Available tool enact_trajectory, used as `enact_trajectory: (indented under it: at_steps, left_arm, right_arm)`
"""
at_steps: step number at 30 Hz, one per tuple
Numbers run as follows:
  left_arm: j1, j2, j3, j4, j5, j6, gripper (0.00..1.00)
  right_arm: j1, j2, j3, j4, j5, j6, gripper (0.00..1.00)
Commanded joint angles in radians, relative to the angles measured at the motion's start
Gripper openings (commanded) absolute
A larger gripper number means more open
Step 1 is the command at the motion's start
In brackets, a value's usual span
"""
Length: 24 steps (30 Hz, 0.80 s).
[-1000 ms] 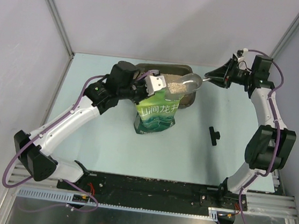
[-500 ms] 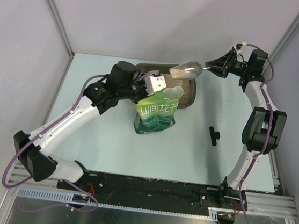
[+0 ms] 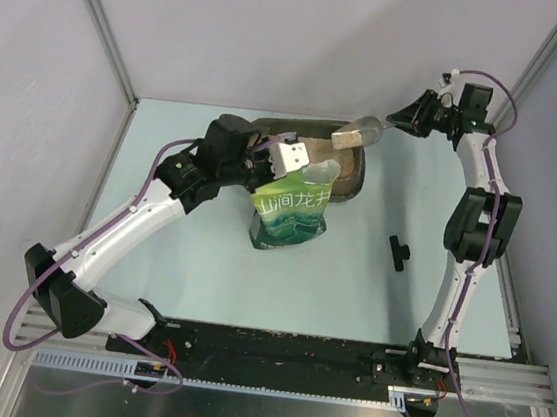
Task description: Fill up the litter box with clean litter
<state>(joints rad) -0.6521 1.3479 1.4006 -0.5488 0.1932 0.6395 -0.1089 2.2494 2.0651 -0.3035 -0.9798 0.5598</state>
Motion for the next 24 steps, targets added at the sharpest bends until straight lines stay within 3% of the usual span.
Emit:
enact_trajectory:
  at_steps: [1,8,17,24]
  left_arm:
    - [0.003,-0.041,0.034,0.012,-0.015,0.029,0.00]
    - [0.003,-0.067,0.020,0.013,0.031,0.016,0.00]
    - [0.003,-0.107,-0.014,0.015,0.074,-0.004,0.00]
    - [0.003,-0.121,-0.019,0.018,0.097,-0.021,0.00]
  right_arm:
    - [0.064,-0.051,0.112,-0.196,0.165,-0.285,0.00]
    - [0.195,-0.117,0.148,-0.269,0.393,-0.471,0.00]
    - [0.320,-0.142,0.188,-0.273,0.506,-0.558,0.00]
    - [0.394,-0.267,0.041,-0.177,0.702,-0.835,0.00]
